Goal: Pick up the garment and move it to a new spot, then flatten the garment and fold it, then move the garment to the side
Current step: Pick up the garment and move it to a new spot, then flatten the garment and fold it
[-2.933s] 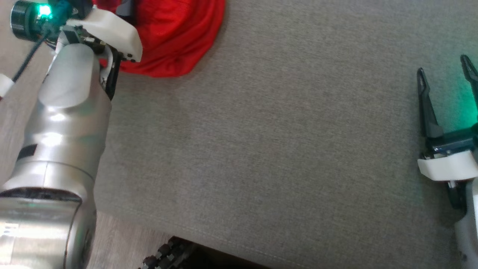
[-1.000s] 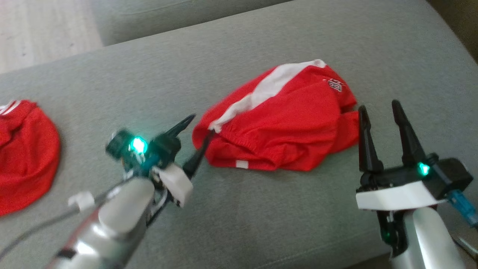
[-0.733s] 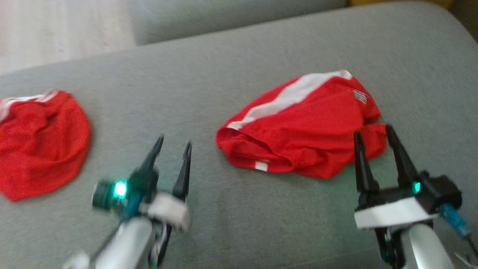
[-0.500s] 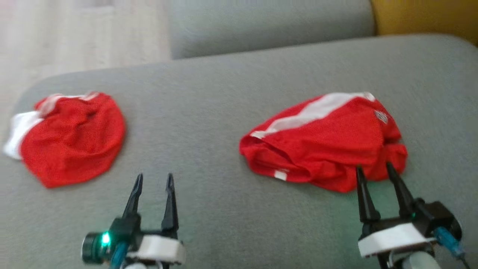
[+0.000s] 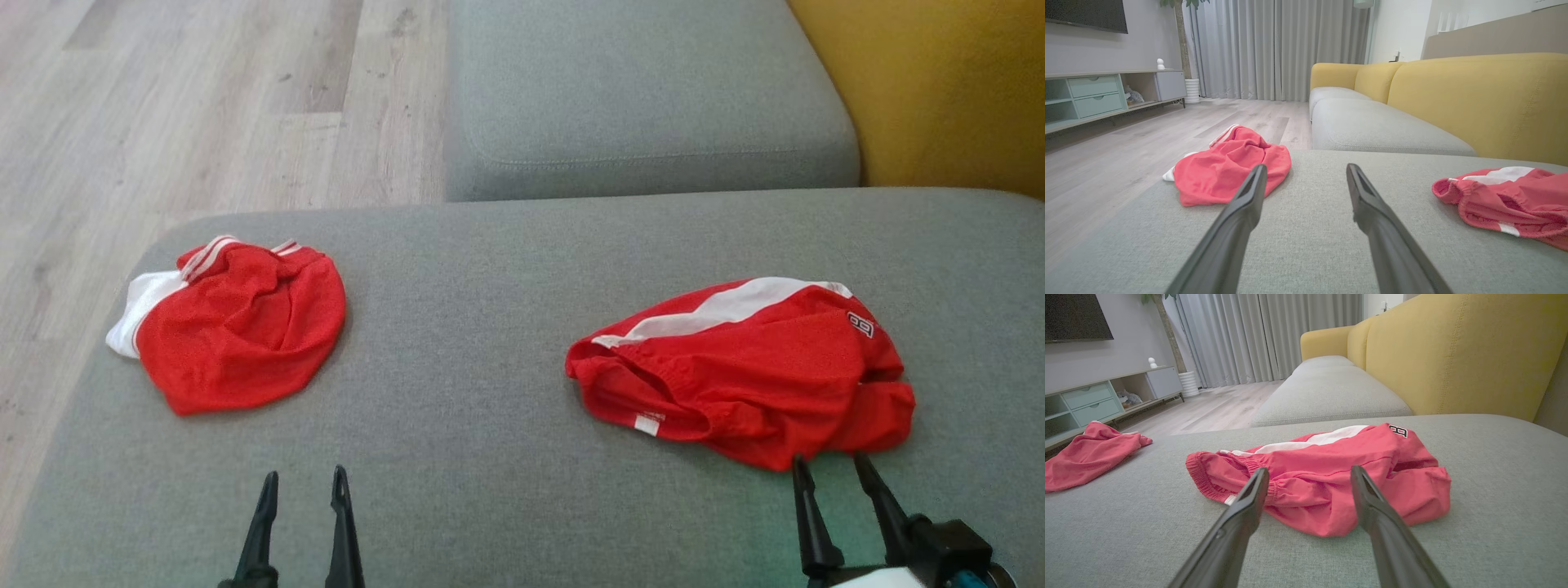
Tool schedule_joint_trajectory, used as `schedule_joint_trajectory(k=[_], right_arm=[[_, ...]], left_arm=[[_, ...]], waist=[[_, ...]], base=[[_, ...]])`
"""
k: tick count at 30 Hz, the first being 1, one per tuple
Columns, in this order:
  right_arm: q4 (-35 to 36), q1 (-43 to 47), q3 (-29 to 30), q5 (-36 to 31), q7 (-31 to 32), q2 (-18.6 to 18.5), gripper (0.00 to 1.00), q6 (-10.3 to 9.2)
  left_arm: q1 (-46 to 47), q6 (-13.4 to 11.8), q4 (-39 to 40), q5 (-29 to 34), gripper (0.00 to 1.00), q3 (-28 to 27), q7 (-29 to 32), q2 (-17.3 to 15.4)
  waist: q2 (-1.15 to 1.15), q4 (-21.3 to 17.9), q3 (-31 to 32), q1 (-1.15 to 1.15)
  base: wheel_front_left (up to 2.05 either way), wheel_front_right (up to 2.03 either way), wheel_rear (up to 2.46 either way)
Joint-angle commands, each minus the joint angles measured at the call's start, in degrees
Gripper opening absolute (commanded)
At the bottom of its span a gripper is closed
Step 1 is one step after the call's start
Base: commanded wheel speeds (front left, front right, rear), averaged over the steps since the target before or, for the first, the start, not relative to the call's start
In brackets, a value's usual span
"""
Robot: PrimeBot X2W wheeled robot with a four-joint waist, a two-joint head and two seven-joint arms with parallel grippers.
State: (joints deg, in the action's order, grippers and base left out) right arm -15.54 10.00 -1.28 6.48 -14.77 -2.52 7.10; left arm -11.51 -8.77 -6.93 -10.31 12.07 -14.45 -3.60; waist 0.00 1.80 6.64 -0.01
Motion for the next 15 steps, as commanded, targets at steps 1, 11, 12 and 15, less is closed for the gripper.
schedule_joint_trajectory(k=[1,11,12,15], right_arm=[[1.6,-1.6,-1.3,-0.3,-0.2,-0.4,1.0,0.39],[1.2,-1.3,-1.4,0.2,-0.2,-0.4,1.0,0.39],[1.2,-1.2,-1.4,0.3,-0.2,-0.4,1.0,0.39],[1.4,-1.1,-1.5,0.3,-0.2,-0.4,1.0,0.39]], left_arm=[[1.9,0.3,1.7,0.8,1.0,-2.6,-0.5,0.5],[1.1,2.0,-0.1,2.7,1.0,-2.2,-0.5,0.7],[1.1,2.0,-0.1,2.7,1.0,-2.2,-0.5,0.7],[1.2,1.8,-0.2,3.3,1.0,-1.9,-0.5,0.7]], waist=[[0.0,0.0,0.5,0.01],[0.0,-0.1,1.5,0.01],[0.0,-0.1,1.5,0.01],[0.0,0.0,1.6,0.01]], base=[[0.0,0.0,0.0],[0.0,0.0,0.0],[0.0,0.0,0.0],[0.0,0.0,0.0]])
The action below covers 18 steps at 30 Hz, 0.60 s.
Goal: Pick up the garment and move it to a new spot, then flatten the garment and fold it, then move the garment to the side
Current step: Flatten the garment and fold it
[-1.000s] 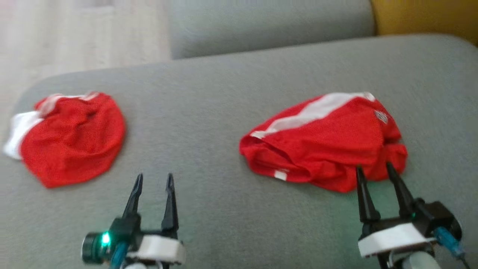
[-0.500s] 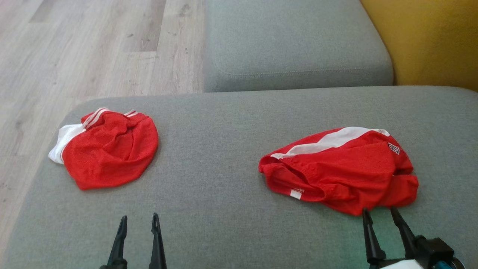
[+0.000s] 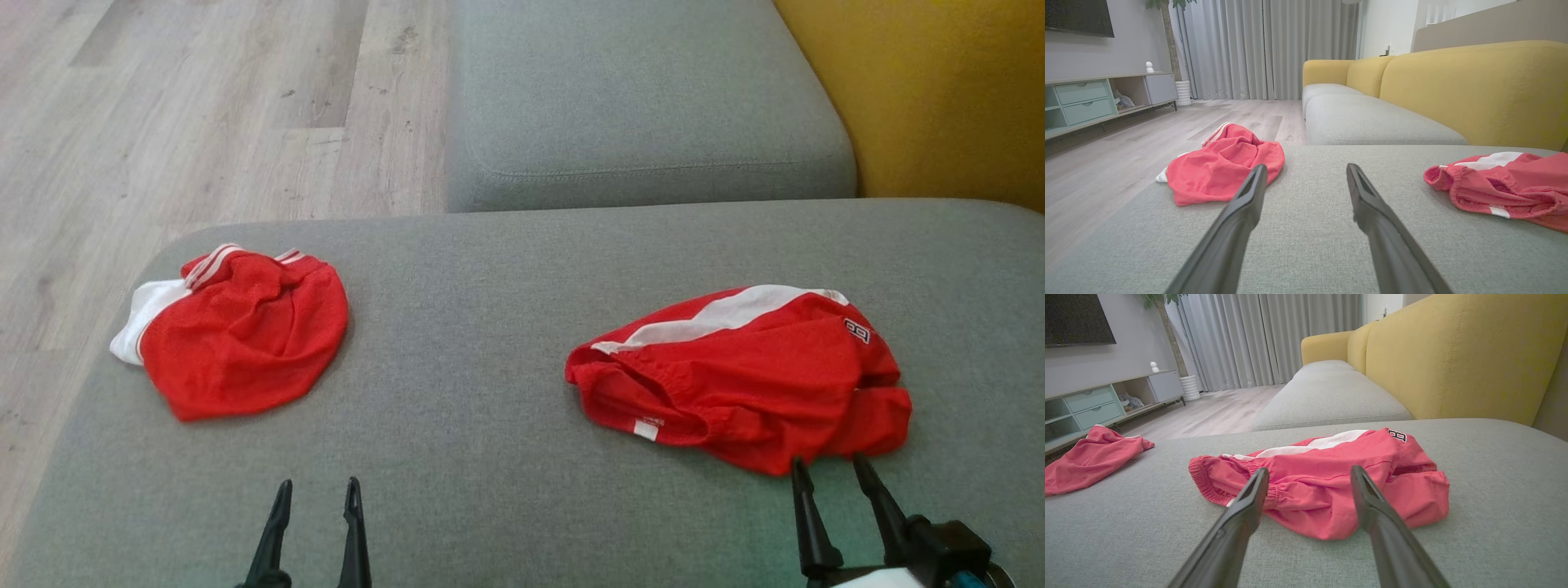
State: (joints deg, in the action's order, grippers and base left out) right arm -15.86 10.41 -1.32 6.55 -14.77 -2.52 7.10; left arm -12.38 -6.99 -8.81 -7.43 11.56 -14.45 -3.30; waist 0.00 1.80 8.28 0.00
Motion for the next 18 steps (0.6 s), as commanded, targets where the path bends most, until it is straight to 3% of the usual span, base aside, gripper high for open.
schedule_joint_trajectory(k=[1,18], right_arm=[[1.8,-1.5,-1.4,0.2,-0.2,-0.4,1.0,0.39],[2.1,-1.6,-2.3,-0.7,-0.2,-0.4,1.0,0.39]], left_arm=[[2.1,0.0,1.6,0.4,1.0,-1.3,-0.5,0.4],[2.6,0.8,-0.3,2.9,1.0,-0.5,-0.5,0.4]], waist=[[0.0,0.1,0.0,0.0],[0.0,-0.1,-0.1,0.0]], base=[[0.0,0.0,0.0],[0.0,0.0,0.0]])
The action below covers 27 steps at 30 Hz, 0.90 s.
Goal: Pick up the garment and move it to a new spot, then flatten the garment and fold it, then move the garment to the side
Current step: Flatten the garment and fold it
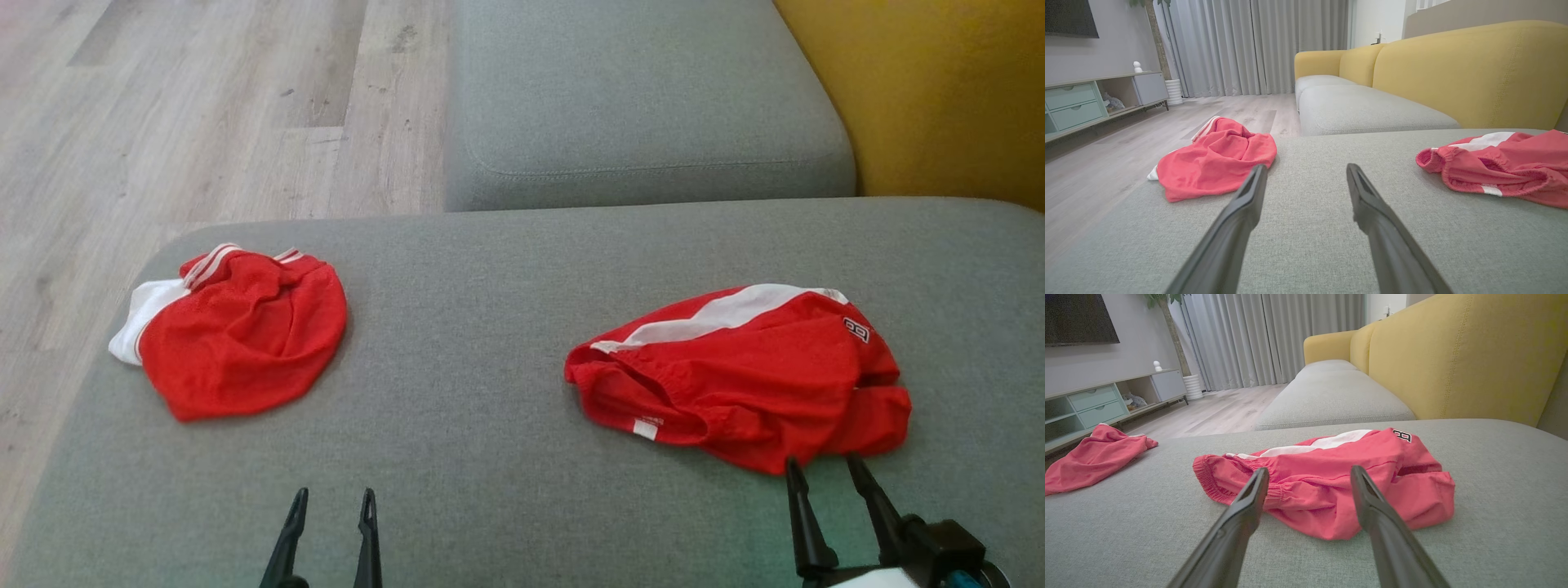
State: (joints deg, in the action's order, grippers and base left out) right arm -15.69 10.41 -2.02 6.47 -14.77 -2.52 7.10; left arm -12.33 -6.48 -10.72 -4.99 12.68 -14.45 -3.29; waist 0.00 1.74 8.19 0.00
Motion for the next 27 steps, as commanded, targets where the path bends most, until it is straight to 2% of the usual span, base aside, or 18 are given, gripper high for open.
schedule_joint_trajectory(k=[1,5,11,19,24,27], right_arm=[[2.0,-1.6,-1.6,-0.7,-0.2,-0.4,1.0,0.39],[2.1,-1.8,-1.8,-0.8,-0.2,-0.4,1.0,0.39],[2.7,-2.9,-2.7,-1.4,-0.2,-0.4,1.0,0.39],[3.7,-5.9,-5.4,-2.1,-0.2,-0.4,1.0,0.39],[4.7,-8.3,-6.3,-2.1,-0.2,-0.4,1.0,0.39],[4.9,-9.5,-6.6,-1.3,-0.2,-0.4,1.0,0.39]], left_arm=[[2.5,0.6,1.3,0.5,1.0,-1.5,-0.5,0.4],[3.0,1.4,0.2,1.6,1.0,-0.7,-0.5,0.4],[7.9,4.8,-4.6,6.1,1.0,4.7,-0.5,-0.2],[20.2,9.8,-13.5,11.4,1.0,15.1,-0.5,-0.2],[27.8,11.3,-19.1,13.0,1.0,20.1,-0.5,-0.1],[31.9,11.4,-22.8,14.4,1.0,22.6,-0.5,-0.2]], waist=[[0.0,-0.1,-0.1,0.0],[0.0,-0.5,-0.7,0.0],[0.0,-2.8,-3.4,0.0],[0.0,-9.2,-9.4,0.0],[0.0,-13.8,-13.8,0.0],[0.0,-16.3,-15.8,0.0]], base=[[0.0,0.0,0.0],[0.0,0.0,0.0],[0.0,0.0,0.0],[0.0,0.0,0.0],[0.0,0.0,0.0],[0.0,0.0,0.0]])
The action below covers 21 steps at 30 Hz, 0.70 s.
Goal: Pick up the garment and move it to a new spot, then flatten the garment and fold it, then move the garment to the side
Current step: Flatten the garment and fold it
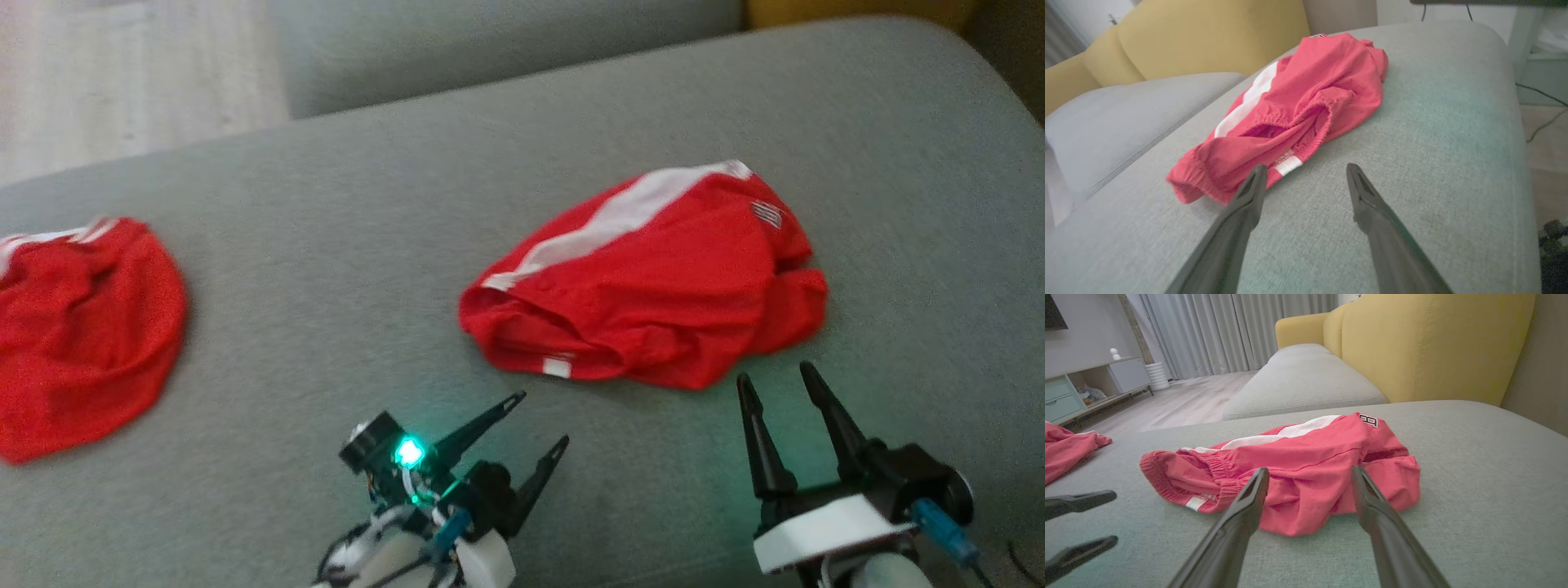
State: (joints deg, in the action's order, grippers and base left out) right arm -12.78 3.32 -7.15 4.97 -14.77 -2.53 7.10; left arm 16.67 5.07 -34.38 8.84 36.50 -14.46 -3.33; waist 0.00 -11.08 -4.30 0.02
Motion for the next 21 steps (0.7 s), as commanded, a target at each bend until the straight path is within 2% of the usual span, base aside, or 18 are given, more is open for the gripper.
schedule_joint_trajectory(k=[1,10,17,18,19,20,21], right_arm=[[2.1,-2.8,-1.7,0.4,-0.2,-0.3,1.0,0.39],[2.7,-4.9,-3.0,1.5,-0.2,-0.3,1.0,0.39],[2.9,-5.8,-3.2,1.9,-0.2,-0.3,1.0,0.39],[2.9,-5.8,-3.3,1.9,-0.2,-0.3,1.0,0.39],[2.9,-5.9,-3.2,1.9,-0.2,-0.3,1.0,0.39],[2.9,-6.0,-3.2,1.9,-0.2,-0.3,1.0,0.39],[2.9,-6.0,-3.2,1.9,-0.2,-0.3,1.0,0.39]], left_arm=[[4.1,-0.3,-0.5,1.1,1.0,-0.6,-0.5,-0.4],[12.1,-1.3,-8.9,1.0,1.0,2.0,-0.5,-2.3],[14.3,-2.5,-11.8,-0.6,1.0,2.9,-0.5,-4.1],[14.5,-2.6,-12.1,-0.8,0.95,3.0,-0.5,-4.2],[14.7,-2.6,-12.4,-1.1,0.78,3.2,-0.5,-4.3],[14.8,-2.7,-12.7,-1.4,0.55,3.3,-0.5,-4.4],[14.8,-2.7,-12.7,-1.4,0.55,3.3,-0.5,-4.4]], waist=[[0.0,-4.3,-4.0,-0.02],[0.0,-9.4,-7.7,-0.02],[0.0,-10.9,-8.9,-0.02],[0.0,-11.0,-9.0,-0.02],[0.0,-11.1,-9.1,-0.02],[0.0,-11.1,-9.1,-0.02],[0.0,-11.1,-9.1,-0.02]], base=[[0.0,0.0,0.0],[0.0,0.0,0.0],[0.0,0.0,0.0],[0.0,0.0,0.0],[0.0,0.0,0.0],[0.0,0.0,0.0],[0.0,0.0,0.0]])
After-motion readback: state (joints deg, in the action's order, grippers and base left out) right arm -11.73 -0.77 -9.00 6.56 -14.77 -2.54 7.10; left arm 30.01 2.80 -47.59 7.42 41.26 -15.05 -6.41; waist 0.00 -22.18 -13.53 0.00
